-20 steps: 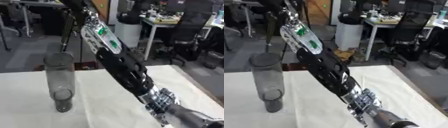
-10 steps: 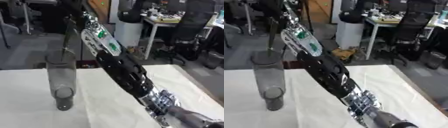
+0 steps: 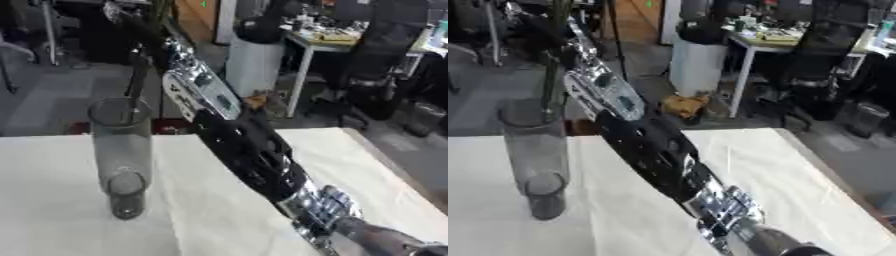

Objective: Arrange flowers into the vase.

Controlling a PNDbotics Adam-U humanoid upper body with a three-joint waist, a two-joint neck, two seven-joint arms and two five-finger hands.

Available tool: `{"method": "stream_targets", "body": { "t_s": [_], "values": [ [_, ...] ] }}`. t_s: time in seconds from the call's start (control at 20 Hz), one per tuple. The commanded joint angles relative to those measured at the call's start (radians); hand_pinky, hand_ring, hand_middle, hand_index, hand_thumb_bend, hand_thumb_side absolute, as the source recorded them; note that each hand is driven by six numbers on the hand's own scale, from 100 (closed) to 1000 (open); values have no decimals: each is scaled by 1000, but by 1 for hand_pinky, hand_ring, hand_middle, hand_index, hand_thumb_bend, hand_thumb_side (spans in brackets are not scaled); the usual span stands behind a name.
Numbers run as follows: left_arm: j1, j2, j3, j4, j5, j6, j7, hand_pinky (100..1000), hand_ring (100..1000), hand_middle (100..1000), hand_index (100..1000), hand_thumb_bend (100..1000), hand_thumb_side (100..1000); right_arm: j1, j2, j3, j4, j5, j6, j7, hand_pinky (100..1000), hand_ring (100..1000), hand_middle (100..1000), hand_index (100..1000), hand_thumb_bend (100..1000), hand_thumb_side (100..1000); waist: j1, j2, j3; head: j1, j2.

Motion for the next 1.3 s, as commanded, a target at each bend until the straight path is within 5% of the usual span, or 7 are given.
{"method": "stream_targets", "body": {
  "t_s": [0.05, 0.6, 1.05, 1.3],
  "values": [
    [-14, 7, 3, -14, -3, -1, -5, 641, 936, 953, 959, 100, 1000, -14, -42, -16, -5, -32, 16, -3, 100, 1000, 100, 100, 237, 279, 6, -12, -3, -4, -14],
    [-22, 1, 1, -14, -3, -3, -9, 639, 939, 955, 959, 100, 1000, -6, -53, -11, -12, -5, 23, 8, 102, 1000, 100, 100, 270, 411, 0, 8, 5, -15, -30],
    [-30, -10, 2, -14, -3, -5, -11, 637, 942, 957, 955, 100, 1000, -3, -54, -4, -13, 50, -20, 53, 140, 1000, 100, 100, 264, 436, -8, 31, 19, -26, -55],
    [-33, -13, 2, -14, -4, -5, -12, 635, 944, 958, 955, 100, 1000, 2, -54, -2, -18, 102, -41, 83, 318, 1000, 100, 100, 291, 485, -12, 43, 19, -30, -62]
  ]
}}
